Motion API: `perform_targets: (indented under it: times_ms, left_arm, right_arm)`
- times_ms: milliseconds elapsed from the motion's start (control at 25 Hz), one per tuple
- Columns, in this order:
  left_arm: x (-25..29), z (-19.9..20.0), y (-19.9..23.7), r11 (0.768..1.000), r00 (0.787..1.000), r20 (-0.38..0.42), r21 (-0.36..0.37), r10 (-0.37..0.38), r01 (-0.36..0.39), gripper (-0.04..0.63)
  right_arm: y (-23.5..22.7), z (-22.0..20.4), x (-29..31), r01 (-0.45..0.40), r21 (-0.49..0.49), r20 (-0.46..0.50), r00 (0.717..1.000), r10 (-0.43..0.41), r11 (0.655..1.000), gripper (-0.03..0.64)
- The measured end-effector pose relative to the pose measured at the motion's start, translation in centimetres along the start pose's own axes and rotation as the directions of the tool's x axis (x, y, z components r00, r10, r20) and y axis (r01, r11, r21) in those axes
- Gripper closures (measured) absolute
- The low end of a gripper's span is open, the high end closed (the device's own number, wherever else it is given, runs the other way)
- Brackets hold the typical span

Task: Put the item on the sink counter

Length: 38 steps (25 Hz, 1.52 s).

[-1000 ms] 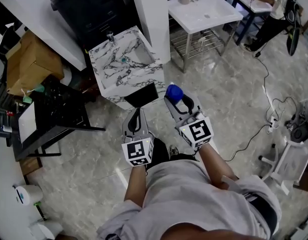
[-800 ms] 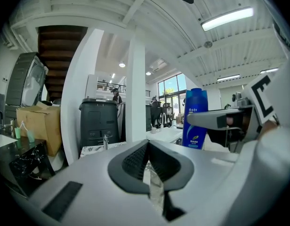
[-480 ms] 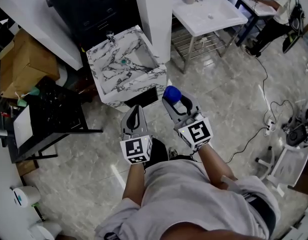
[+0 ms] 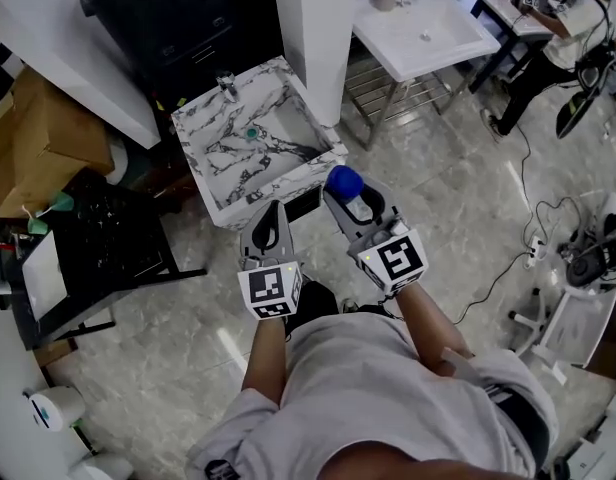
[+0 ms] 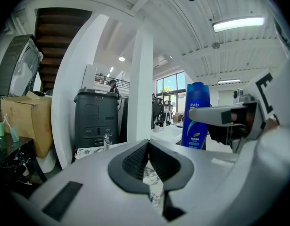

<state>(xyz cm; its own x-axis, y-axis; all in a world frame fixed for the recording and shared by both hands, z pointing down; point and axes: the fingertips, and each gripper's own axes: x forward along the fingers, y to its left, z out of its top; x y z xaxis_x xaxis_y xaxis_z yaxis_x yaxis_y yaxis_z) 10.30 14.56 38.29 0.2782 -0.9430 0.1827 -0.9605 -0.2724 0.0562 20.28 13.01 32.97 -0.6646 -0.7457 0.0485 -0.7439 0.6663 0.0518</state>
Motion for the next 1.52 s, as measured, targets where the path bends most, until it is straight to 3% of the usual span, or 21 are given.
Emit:
perform_targets:
  times_ms: [400, 880, 1200, 1520]
  left_arm:
    - [2.0, 0.4, 4.8, 0.997, 0.998, -0.003, -0.028, -0.065, 0.065, 0.586]
    - [3.8, -2.0, 9.1, 0.994, 0.995, -0.057, -0.077, -0.078, 0.074, 0.586]
    - [7.1, -2.3, 11.7, 0.998, 0.993, -0.108, -0.041, -0.045, 0.041, 0.586]
    - [12.2, -1.7, 15.2, 0.999, 0.987, -0.158, -0.038, -0.023, 0.017, 0.586]
  right_arm:
    - [1.0, 0.3, 5.7, 0.02, 0.016, -0.024, 1.0, -0.019, 1.0, 0.462]
    - [1.4, -1.8, 10.2, -0.009, 0.036, -0.084, 0.996, 0.012, 0.999, 0.462]
    - [-0.5, -2.6, 15.3, -0.071, 0.065, -0.068, 0.995, 0.075, 0.995, 0.462]
    - [-2.4, -2.5, 22.0, -0.195, 0.04, -0.047, 0.979, 0.196, 0.98, 0.462]
